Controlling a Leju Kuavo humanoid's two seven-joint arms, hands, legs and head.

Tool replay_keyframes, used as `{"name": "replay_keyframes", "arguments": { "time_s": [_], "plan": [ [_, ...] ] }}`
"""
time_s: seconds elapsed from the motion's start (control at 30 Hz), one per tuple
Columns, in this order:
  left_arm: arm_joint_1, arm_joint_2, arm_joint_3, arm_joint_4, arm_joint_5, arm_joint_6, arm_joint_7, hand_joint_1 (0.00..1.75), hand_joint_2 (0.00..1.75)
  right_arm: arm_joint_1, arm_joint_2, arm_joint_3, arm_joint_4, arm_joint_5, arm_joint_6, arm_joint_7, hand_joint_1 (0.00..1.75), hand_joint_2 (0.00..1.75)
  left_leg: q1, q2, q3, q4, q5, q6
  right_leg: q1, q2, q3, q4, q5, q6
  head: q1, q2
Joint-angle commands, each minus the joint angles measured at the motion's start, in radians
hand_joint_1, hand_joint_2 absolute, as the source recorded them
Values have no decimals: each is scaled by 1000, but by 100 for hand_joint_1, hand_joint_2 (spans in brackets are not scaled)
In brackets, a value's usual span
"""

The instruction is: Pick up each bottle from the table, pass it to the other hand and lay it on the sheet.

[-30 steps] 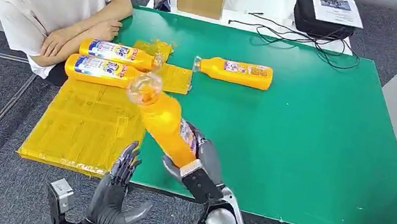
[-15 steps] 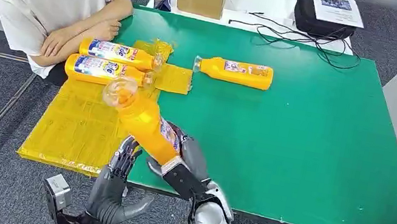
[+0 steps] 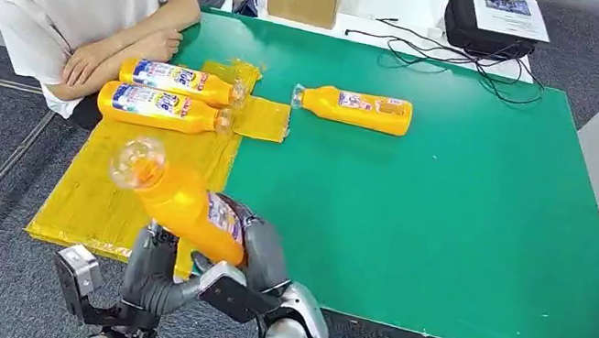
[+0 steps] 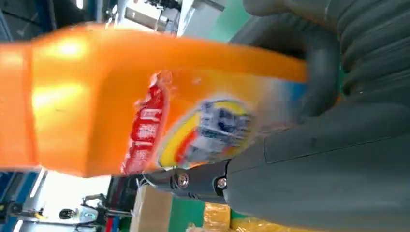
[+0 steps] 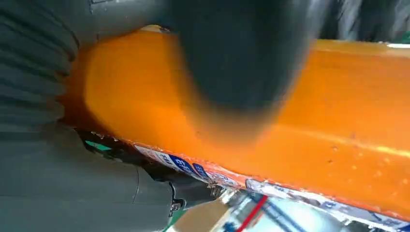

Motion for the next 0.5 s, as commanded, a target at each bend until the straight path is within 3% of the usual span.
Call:
{"name": "replay_keyframes", "arguments": {
  "time_s": [0.03,0.33,0.5],
  "plan": [
    [-67,-18,24,49,24,-42,0,0,175,-15,-25,136,15,-22,1,-5,175,175,2,-2,4,0,-1,-1,1,0,5,-1,-1,-2,1,0],
    [-78,-16,10,84,21,-68,15,0,175,-21,-23,171,25,2,-13,-5,175,175,1,-3,6,-1,-1,-2,1,0,6,-1,-2,-2,0,0],
    [-84,-1,-6,91,117,-204,20,0,175,-26,-18,194,56,-22,1,-16,175,175,1,-2,4,-1,-1,-1,1,0,5,-1,-1,-1,0,0]
  ]
}}
